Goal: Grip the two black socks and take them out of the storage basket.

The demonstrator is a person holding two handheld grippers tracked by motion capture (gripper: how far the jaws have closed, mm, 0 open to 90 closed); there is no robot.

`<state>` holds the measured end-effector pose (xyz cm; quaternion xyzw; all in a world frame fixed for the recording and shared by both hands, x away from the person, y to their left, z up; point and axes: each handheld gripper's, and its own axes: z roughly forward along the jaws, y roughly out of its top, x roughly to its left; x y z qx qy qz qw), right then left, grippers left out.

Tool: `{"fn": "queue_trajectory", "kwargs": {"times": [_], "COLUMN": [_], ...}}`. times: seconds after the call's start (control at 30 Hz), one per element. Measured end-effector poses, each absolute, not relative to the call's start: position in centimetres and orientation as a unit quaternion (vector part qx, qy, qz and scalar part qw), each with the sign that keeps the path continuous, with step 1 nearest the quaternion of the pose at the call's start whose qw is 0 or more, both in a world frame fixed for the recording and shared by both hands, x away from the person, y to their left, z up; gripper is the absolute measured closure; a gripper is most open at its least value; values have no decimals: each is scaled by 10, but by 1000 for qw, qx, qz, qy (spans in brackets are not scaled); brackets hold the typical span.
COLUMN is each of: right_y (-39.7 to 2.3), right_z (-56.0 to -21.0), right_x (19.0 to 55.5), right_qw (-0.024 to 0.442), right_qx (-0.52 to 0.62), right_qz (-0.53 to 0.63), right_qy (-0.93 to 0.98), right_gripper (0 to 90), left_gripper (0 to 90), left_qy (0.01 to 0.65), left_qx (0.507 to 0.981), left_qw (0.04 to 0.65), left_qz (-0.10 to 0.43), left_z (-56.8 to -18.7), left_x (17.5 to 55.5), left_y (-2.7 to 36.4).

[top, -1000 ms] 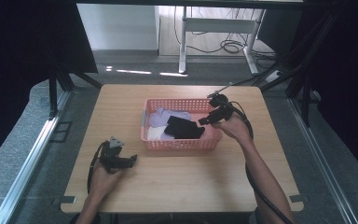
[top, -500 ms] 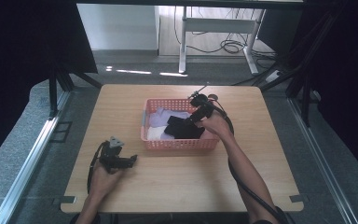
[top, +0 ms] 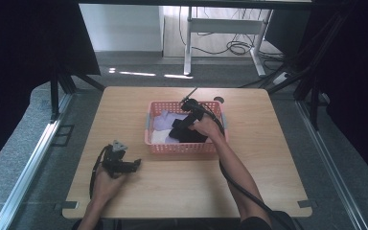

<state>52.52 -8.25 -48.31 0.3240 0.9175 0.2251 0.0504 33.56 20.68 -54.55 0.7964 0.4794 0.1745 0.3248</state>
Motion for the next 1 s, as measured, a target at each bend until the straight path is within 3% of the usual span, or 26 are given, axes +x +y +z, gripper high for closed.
{"fn": "queue_trajectory", "kwargs": {"times": [0.1,0.2,1.0], "right_y": [-79,-79,-105], "right_z": [-484,-477,-382], "right_x": [524,519,498], "right_qw": [39,54,98], "right_qx": [312,305,303], "right_qz": [228,233,302], "right_qy": [921,922,898], "right_gripper": [737,827,835], "left_gripper": [120,120,120], "left_qy": [479,480,480], "left_qx": [796,796,795], "left_qw": [325,325,327], "left_qz": [174,175,177], "left_z": [-546,-546,-546], "left_x": [336,336,336], "left_y": [207,207,206]}}
